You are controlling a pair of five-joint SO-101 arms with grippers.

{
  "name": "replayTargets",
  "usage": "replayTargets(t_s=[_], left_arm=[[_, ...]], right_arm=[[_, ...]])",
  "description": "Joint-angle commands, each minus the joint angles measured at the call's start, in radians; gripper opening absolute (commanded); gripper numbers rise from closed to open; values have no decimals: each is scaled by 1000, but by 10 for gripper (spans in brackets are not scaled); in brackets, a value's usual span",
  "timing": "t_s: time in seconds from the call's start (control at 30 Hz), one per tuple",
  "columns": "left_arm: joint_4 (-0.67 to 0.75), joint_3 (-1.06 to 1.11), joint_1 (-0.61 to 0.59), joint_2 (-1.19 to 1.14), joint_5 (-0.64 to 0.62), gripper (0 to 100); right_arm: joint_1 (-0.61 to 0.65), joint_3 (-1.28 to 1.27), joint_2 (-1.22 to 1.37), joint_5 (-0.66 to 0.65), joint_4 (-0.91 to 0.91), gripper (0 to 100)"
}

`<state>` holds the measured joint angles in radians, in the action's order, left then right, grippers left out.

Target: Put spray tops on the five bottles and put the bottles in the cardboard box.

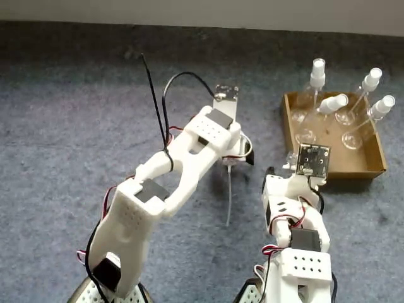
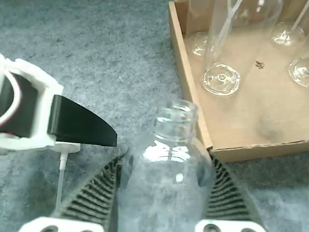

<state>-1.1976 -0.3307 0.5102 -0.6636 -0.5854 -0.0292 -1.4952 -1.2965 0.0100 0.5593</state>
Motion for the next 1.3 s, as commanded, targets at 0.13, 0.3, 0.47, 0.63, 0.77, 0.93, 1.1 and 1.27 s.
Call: replayTargets(t_s=[0.13, 0.3, 0.47, 0.63, 0.77, 0.93, 1.1, 1.27], left_arm=[[2, -56, -30, 12, -3, 72], [0, -48, -38, 10, -3, 71], [-31, -70, -41, 28, -2, 69], [-192, -134, -41, 117, 0, 69], [-295, -151, -41, 203, 97, 69], [-361, -145, -85, 292, 215, 43], [-402, -143, -125, 377, 253, 10], [-448, -143, -124, 464, 259, 10]], right_arm=[[-12, 10, -19, 3, -27, 112], [-12, 10, -19, 3, -27, 112], [-8, 10, -19, 3, -27, 112], [27, 10, -19, 5, -27, 114], [70, 10, -19, 5, -28, 115], [94, 10, -19, 3, -28, 116], [173, 10, -19, 3, -28, 116], [225, 8, -19, 8, -93, 116]])
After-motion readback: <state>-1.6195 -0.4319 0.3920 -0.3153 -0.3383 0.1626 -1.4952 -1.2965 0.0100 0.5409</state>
